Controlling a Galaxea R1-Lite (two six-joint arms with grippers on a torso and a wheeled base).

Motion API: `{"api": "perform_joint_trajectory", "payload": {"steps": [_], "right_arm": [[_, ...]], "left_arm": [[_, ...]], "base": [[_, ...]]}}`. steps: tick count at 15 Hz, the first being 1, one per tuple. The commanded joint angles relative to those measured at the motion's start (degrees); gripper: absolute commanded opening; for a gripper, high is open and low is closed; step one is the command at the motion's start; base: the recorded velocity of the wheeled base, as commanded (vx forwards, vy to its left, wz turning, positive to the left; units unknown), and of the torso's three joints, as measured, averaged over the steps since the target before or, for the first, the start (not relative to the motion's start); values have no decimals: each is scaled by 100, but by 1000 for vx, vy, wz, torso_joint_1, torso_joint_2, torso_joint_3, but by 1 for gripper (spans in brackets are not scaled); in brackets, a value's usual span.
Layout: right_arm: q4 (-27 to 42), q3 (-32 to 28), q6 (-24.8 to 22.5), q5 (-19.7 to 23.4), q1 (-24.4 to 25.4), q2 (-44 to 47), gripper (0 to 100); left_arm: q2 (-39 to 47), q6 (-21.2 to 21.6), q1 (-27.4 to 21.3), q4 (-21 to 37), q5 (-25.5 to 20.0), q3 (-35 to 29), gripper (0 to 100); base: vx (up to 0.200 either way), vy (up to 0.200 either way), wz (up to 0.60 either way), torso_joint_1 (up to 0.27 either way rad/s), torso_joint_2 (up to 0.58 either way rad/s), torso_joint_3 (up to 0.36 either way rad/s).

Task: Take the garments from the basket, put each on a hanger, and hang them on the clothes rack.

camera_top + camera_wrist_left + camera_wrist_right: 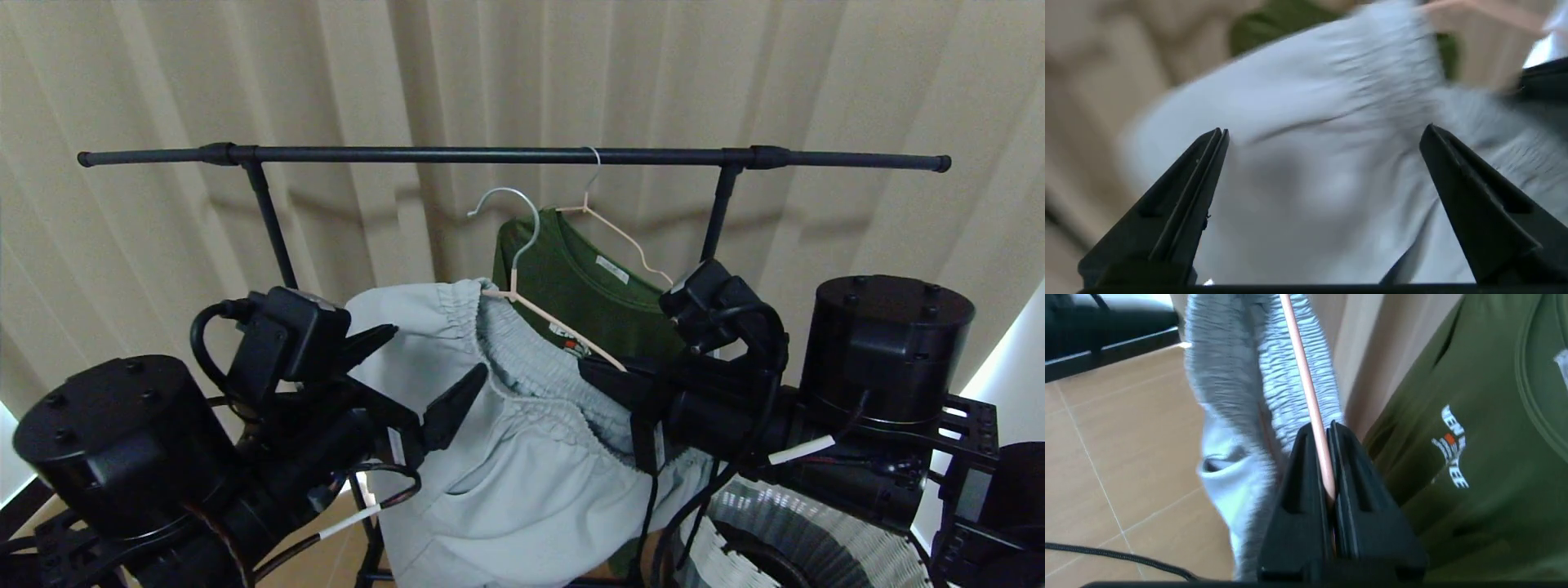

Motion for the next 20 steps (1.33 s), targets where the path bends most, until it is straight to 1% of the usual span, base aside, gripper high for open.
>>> {"api": "perform_joint_trajectory", "payload": {"steps": [1, 5, 10, 11, 13, 17, 18, 20], "right_arm": [[-1, -13, -4, 2, 14, 13, 0], [-9, 31, 5, 2, 154, 31, 0], [-9, -4, 5, -15, 216, -22, 0], [-9, 5, 5, -15, 216, -40, 0], [-9, 31, 5, -15, 216, -101, 0], [-9, 22, 5, -15, 198, -101, 0], [-9, 14, 5, -24, 190, -84, 0], [-9, 31, 5, -33, 128, -48, 0]], "left_arm": [[175, -31, -396, -9, 23, -76, 100], [298, -40, -423, -44, 32, -226, 100], [333, -22, -343, -44, 146, -102, 100], [342, -5, -273, -44, 146, -85, 0], [421, 4, -80, -44, 138, -129, 0], [439, 48, -45, -53, 129, -23, 0], [421, 171, -45, -62, 129, -6, 0], [395, 400, -36, -308, 120, 126, 0]], "base": [[0, 0, 0, 0, 0, 0], [0, 0, 0, 0, 0, 0], [0, 0, 0, 0, 0, 0], [0, 0, 0, 0, 0, 0], [0, 0, 0, 0, 0, 0], [0, 0, 0, 0, 0, 0], [0, 0, 0, 0, 0, 0], [0, 0, 0, 0, 0, 0]]}}
